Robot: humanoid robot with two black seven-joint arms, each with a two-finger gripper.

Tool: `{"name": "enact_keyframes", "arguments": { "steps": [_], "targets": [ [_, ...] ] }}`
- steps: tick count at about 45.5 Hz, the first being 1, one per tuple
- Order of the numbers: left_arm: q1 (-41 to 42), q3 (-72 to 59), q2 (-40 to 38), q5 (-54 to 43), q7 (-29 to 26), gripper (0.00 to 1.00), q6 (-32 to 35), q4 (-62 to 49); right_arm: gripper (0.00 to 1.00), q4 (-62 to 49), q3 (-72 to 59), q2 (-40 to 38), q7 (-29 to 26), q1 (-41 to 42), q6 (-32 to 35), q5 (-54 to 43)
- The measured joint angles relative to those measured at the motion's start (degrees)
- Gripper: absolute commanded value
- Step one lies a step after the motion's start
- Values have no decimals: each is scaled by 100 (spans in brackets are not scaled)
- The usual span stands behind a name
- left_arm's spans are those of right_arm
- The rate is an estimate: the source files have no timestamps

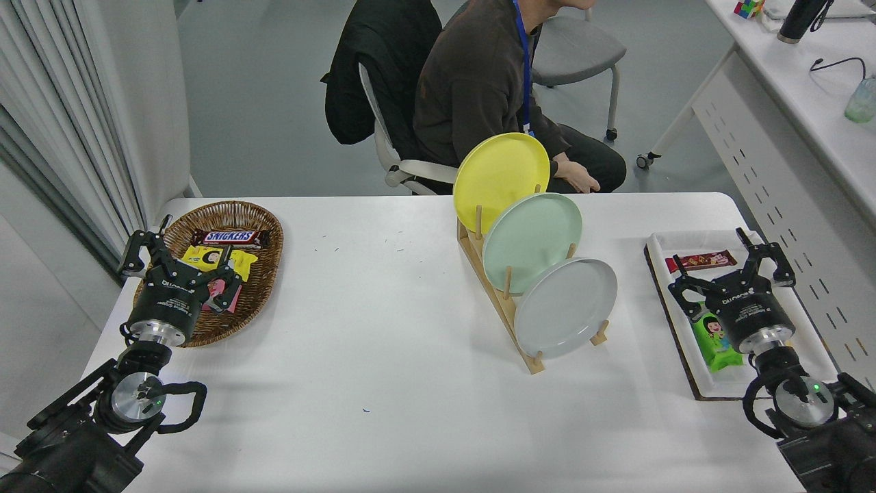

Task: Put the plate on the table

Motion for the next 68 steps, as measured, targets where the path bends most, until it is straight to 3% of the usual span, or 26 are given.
{"name": "enact_keyframes", "arguments": {
  "steps": [68],
  "targets": [
    [0, 1, 0, 0, 0, 98, 0, 0, 99, -465, -174, -51, 0, 115, -50, 23]
  ]
}}
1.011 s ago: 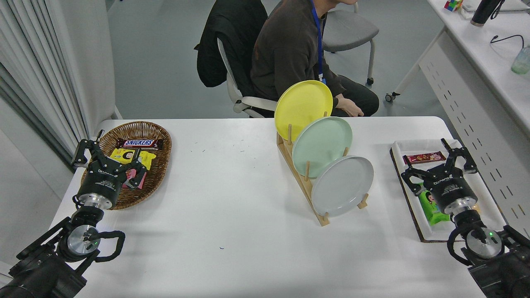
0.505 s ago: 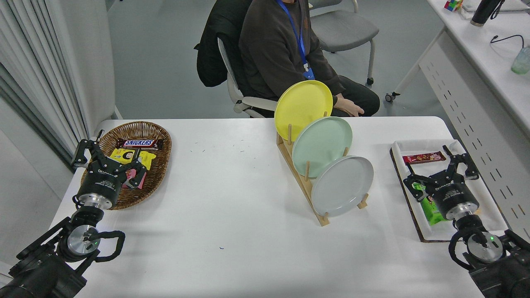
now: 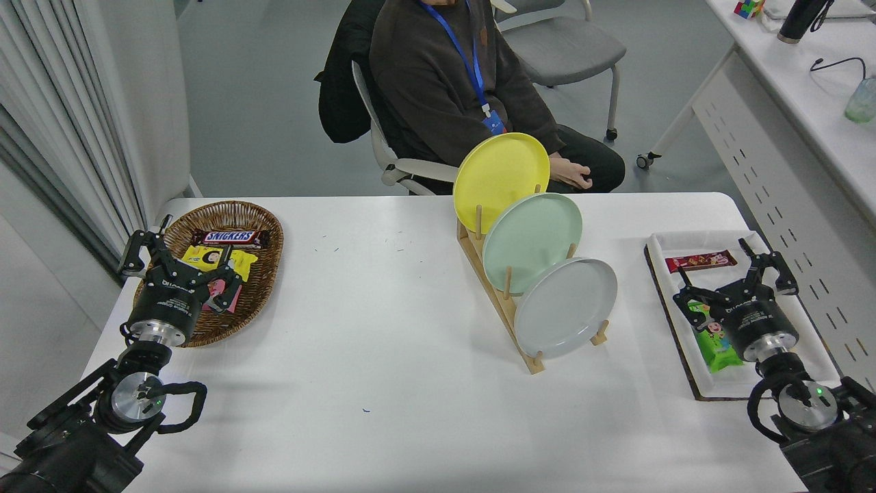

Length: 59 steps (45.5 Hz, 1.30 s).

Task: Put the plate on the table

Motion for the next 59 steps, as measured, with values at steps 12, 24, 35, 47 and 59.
{"name": "enact_keyframes", "arguments": {
  "steps": [12, 24, 35, 47, 59],
  "targets": [
    [0, 0, 0, 0, 0, 98, 0, 0, 99, 59, -41, -100, 12, 5, 54, -29],
    [0, 0, 0, 0, 0, 98, 0, 0, 99, 102, -120, -222, 16, 73, 185, -107],
    [0, 0, 0, 0, 0, 98, 0, 0, 99, 112, -480, -399, -5, 248, 226, -319],
    [0, 0, 0, 0, 0, 98, 0, 0, 99, 318, -1741, -962, -15, 660, 249, -465],
    [0, -1, 0, 1, 0, 98, 0, 0, 99, 1584, -3182, -2135, -17, 894, 244, -184]
  ]
}}
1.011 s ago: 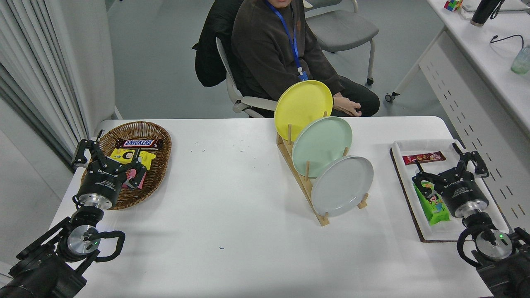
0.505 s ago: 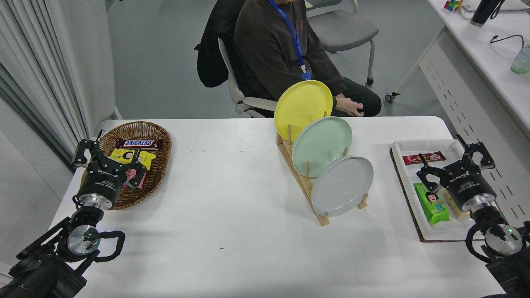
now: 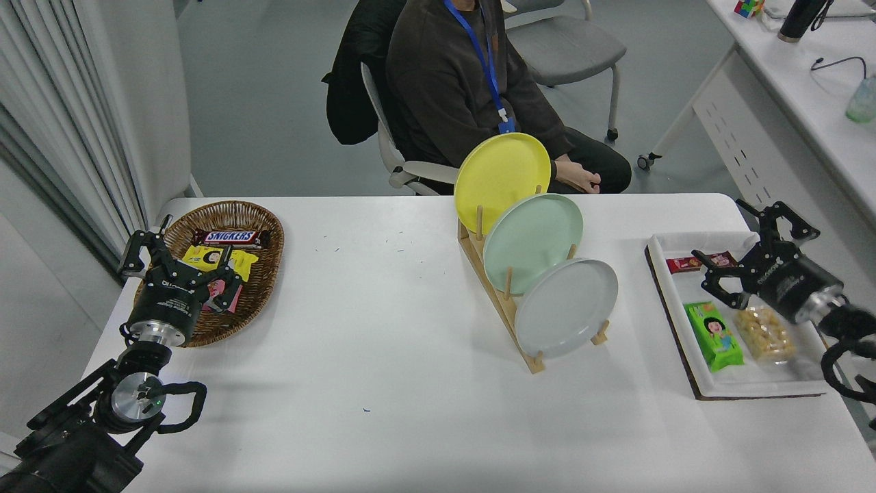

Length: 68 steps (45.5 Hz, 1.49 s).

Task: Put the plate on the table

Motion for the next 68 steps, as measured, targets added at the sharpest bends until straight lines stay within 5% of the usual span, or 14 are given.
{"name": "enact_keyframes", "arguments": {
  "steps": [23, 68],
  "targets": [
    [0, 0, 0, 0, 0, 98, 0, 0, 99, 2467, -2883, -1809, -3, 1300, -46, 614],
    [0, 0, 0, -1, 0, 98, 0, 0, 99, 3885, -3081, -2870, 14, 1378, -27, -9]
  ]
}}
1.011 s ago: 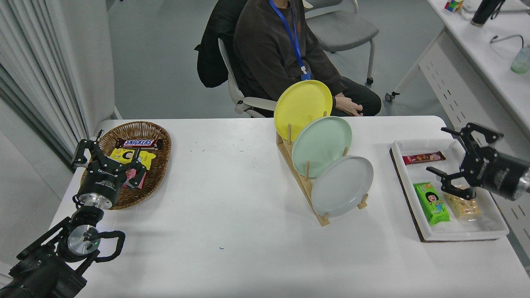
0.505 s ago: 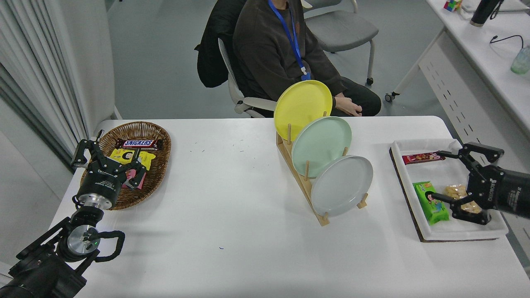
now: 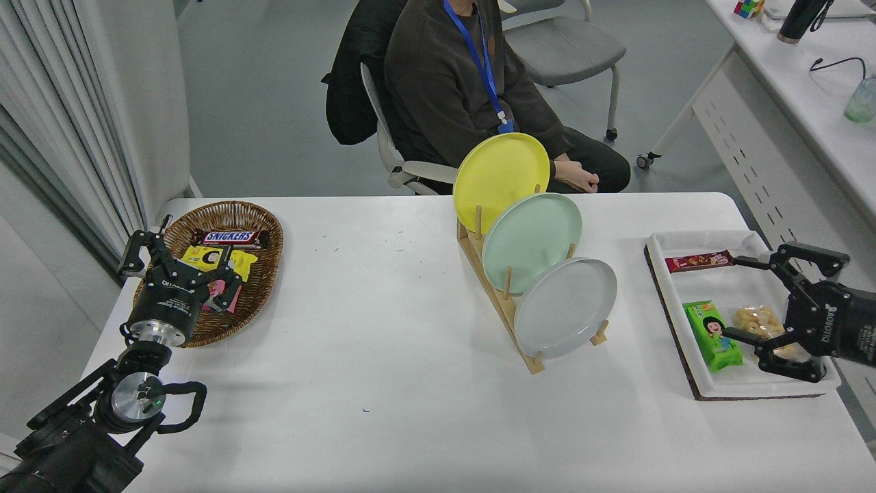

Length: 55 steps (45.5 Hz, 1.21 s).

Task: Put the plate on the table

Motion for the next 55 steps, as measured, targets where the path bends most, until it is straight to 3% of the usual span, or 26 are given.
{"name": "enact_keyframes", "arguments": {
  "steps": [9, 20, 35, 55],
  "targets": [
    [0, 0, 0, 0, 0, 98, 0, 0, 99, -34, 58, -10, -90, -11, 215, -11],
    [0, 0, 0, 0, 0, 98, 0, 0, 99, -288, 119, 37, -580, 46, 150, -58],
    [0, 0, 0, 0, 0, 98, 0, 0, 99, -323, 366, 248, -1039, 163, -893, -144],
    [0, 0, 0, 0, 0, 98, 0, -1, 99, 610, 495, 211, -1286, 441, -2270, 88]
  ]
}}
